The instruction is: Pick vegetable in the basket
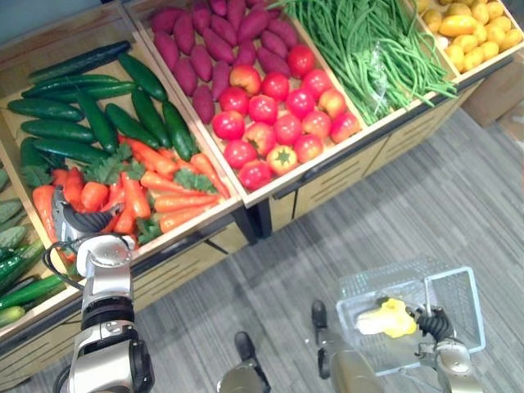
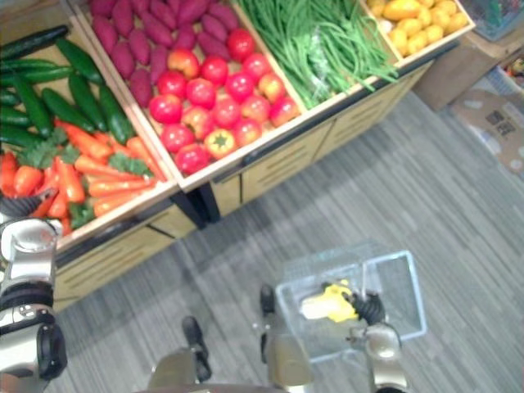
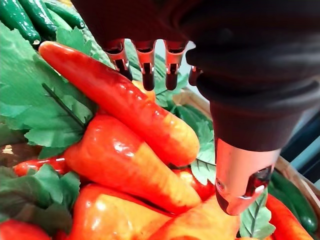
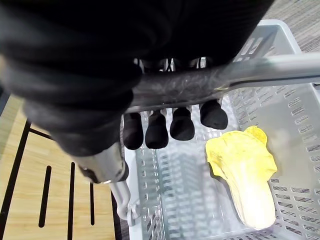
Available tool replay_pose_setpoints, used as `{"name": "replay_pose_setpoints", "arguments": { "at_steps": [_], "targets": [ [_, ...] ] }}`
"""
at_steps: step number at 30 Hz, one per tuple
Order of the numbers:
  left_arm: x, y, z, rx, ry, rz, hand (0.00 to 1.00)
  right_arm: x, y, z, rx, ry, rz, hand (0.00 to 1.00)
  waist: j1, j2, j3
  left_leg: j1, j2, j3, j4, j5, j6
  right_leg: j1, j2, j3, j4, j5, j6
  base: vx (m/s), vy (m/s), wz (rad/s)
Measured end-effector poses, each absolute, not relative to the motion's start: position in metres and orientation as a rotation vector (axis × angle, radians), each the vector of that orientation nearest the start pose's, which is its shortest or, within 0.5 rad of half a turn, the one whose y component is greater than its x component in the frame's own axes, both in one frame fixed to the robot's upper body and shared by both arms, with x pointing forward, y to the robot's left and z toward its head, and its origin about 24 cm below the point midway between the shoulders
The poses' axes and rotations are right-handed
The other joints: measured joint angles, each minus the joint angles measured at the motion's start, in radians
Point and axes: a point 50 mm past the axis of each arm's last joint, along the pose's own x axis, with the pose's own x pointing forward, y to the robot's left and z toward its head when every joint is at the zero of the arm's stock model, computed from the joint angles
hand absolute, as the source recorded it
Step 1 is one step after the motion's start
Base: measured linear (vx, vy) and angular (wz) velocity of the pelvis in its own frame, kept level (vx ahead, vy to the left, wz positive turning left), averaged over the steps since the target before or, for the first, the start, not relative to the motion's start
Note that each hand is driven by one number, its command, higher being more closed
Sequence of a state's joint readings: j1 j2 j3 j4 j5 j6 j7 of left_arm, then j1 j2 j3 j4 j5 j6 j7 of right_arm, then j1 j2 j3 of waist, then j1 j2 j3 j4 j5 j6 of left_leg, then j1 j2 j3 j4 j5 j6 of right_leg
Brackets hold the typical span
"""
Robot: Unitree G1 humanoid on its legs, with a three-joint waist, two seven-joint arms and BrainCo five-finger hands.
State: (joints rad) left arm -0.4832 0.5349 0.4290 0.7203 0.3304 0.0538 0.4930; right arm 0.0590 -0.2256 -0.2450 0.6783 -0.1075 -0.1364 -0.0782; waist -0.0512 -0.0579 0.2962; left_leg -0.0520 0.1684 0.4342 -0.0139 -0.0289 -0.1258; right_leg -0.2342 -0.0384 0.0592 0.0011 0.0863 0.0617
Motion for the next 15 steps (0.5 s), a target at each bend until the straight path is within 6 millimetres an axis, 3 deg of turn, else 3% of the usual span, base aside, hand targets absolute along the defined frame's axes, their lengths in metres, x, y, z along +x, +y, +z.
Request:
{"name": "replay_pose_setpoints", "arguments": {
  "at_steps": [15],
  "targets": [
    [0.285, 0.388, 0.094, 0.614, 0.194, 0.969, 0.0, 0.183, -0.269, -0.079, -0.282, 0.558, -0.322, 1.0, 0.0, -0.033, 0.044, -0.018, -0.001, 0.0, 0.01, 0.001, 0.001, -0.008, -0.002, 0.005, -0.016, 0.019, 0.001, 0.0, -0.002, 0.0]
  ]
}}
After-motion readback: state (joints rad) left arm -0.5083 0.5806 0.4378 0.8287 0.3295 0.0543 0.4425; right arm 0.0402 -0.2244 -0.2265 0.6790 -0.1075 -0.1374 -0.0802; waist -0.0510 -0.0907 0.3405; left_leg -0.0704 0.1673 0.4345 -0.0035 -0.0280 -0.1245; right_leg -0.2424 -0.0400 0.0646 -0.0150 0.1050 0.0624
